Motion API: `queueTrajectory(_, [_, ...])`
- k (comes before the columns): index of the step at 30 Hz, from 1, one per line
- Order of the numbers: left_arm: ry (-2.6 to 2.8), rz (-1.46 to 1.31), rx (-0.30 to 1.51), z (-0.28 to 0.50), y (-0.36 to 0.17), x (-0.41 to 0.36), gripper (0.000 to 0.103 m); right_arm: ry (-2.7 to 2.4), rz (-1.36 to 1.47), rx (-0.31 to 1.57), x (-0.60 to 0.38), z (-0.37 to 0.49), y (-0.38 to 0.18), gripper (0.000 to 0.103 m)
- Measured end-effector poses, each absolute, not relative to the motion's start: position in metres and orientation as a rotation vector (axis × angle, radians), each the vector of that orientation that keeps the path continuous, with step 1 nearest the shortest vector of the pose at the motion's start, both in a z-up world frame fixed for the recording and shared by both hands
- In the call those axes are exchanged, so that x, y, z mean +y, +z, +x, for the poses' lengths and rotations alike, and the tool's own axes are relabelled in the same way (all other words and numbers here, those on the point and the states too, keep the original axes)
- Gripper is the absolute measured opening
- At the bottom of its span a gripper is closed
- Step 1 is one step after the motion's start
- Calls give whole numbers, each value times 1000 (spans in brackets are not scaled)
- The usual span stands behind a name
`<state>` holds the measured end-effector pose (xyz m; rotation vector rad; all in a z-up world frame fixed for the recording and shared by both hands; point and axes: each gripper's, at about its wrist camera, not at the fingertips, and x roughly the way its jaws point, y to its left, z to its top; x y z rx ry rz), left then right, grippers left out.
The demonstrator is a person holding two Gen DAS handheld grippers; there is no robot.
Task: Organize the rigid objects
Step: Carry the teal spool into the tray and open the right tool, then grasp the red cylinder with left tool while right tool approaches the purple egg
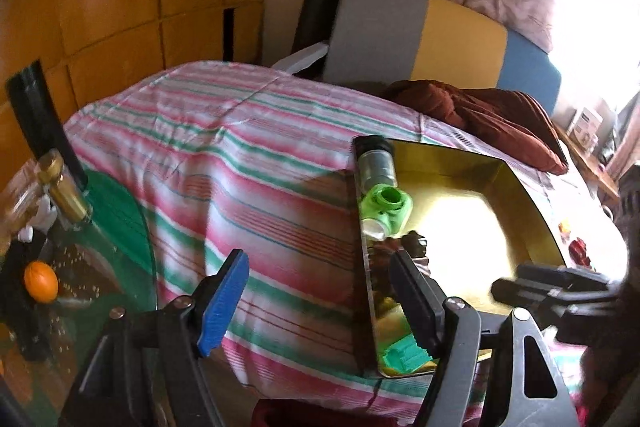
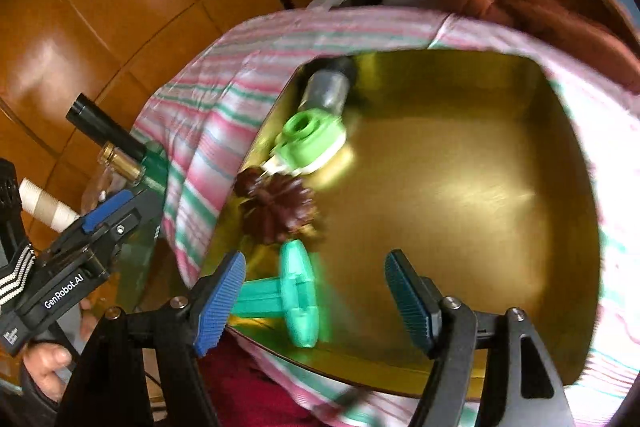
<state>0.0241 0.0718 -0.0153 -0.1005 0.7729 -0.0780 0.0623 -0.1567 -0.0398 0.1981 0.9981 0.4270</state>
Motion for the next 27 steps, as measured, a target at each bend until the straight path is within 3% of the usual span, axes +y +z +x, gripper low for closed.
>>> queueTrajectory(11, [-217, 19, 738, 18, 6, 12, 80, 200, 148, 895, -251, 47, -19, 73])
queueTrajectory(27, [-440, 176, 785, 20, 7, -95, 80, -382, 278, 832, -494, 14, -31, 73])
